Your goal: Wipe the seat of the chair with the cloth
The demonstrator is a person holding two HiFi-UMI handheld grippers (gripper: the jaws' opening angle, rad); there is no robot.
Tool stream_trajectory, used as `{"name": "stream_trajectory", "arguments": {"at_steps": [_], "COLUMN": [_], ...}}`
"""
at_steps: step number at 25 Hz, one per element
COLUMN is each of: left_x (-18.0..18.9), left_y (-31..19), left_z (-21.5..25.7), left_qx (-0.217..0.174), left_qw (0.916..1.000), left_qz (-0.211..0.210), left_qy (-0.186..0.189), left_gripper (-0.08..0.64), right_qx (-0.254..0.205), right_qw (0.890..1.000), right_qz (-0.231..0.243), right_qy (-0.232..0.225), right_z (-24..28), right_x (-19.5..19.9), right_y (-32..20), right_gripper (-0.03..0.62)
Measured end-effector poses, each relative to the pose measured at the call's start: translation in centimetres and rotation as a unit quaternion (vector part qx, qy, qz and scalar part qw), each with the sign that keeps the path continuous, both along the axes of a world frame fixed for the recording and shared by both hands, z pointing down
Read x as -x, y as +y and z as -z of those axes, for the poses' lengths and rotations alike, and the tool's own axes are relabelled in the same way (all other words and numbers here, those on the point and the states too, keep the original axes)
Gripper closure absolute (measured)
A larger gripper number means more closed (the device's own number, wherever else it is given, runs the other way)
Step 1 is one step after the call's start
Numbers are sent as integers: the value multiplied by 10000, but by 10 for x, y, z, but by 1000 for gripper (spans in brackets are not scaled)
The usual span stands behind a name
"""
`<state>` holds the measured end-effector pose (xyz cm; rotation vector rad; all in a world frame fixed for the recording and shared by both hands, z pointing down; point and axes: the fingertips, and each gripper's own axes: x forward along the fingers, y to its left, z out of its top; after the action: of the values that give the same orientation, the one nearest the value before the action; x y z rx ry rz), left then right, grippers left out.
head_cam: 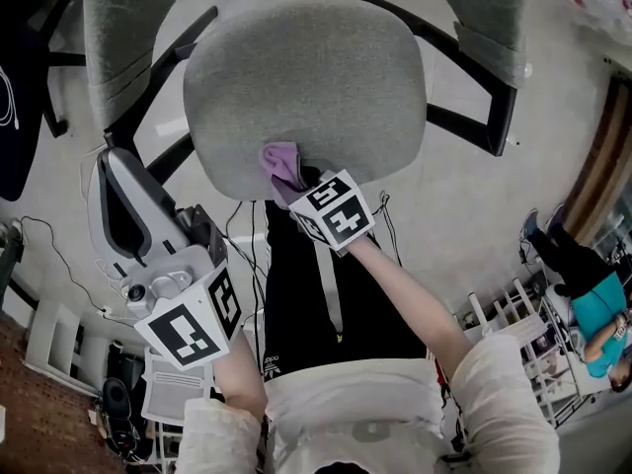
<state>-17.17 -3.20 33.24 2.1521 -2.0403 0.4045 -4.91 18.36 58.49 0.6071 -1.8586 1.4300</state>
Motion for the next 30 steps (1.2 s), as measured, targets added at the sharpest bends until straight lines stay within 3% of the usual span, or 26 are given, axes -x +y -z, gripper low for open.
{"name": "stream_trajectory", "arguments": {"at_steps": [17, 30], "left_x": [-31, -42], "left_y": [-3, -2], "left_z": [4, 18], "left_qx": [-20, -120], "left_qw": [9996, 9994], "left_qz": [-277, -322], "left_qy": [-12, 1], "left_gripper": [548, 548], "right_qx": [-69, -56], "right_qw": [9896, 9764], "right_qz": [-545, -720], "right_qy": [1328, 2033], "right_z": [0, 1], "right_x": [-173, -246], "right_y": [3, 6], "right_gripper": [506, 505]}}
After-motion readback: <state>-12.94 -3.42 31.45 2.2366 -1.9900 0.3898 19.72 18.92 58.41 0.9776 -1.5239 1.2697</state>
